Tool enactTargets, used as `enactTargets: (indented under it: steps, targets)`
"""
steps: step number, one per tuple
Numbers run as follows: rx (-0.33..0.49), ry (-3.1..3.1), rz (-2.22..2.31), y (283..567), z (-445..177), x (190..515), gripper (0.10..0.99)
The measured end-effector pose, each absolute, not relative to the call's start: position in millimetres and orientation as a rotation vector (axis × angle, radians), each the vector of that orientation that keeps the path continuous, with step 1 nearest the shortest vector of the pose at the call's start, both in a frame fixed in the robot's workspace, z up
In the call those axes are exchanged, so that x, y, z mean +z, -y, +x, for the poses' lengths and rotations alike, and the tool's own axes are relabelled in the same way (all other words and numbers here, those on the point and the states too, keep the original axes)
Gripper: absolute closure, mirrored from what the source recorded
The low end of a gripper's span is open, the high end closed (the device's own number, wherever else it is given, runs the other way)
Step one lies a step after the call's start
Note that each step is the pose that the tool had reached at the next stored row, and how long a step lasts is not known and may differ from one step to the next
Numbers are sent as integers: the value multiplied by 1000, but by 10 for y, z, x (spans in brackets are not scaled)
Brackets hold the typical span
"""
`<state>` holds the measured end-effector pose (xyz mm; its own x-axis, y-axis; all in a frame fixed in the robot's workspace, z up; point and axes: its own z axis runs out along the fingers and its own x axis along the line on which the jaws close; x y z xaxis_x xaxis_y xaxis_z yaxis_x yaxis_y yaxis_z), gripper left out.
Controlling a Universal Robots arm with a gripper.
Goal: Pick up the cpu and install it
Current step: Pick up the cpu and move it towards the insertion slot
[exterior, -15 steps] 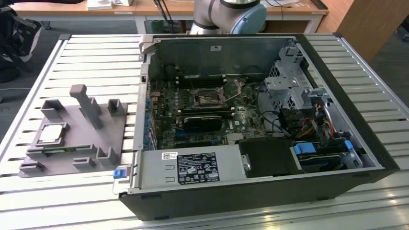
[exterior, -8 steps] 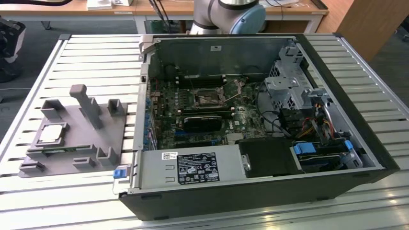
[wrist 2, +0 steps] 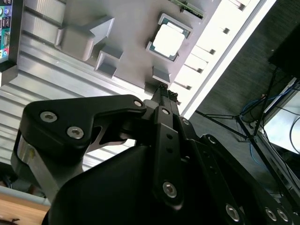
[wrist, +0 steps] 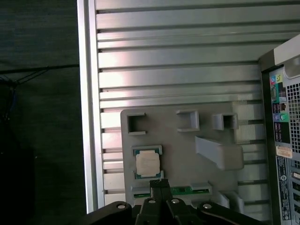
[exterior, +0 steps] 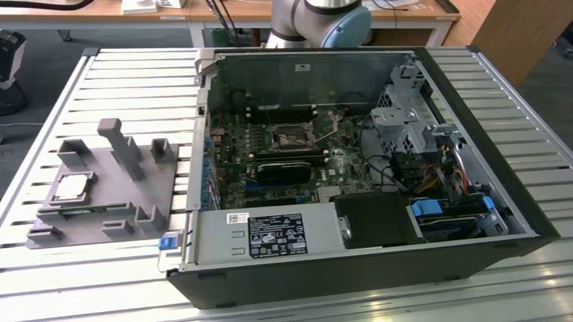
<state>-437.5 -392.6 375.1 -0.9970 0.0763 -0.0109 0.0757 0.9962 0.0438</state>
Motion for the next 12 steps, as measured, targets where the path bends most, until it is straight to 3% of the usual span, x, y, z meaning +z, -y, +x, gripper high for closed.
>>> enactTargets:
  steps: [12]
  targets:
    - [68, -3126, 119, 3927, -4378, 3716, 980]
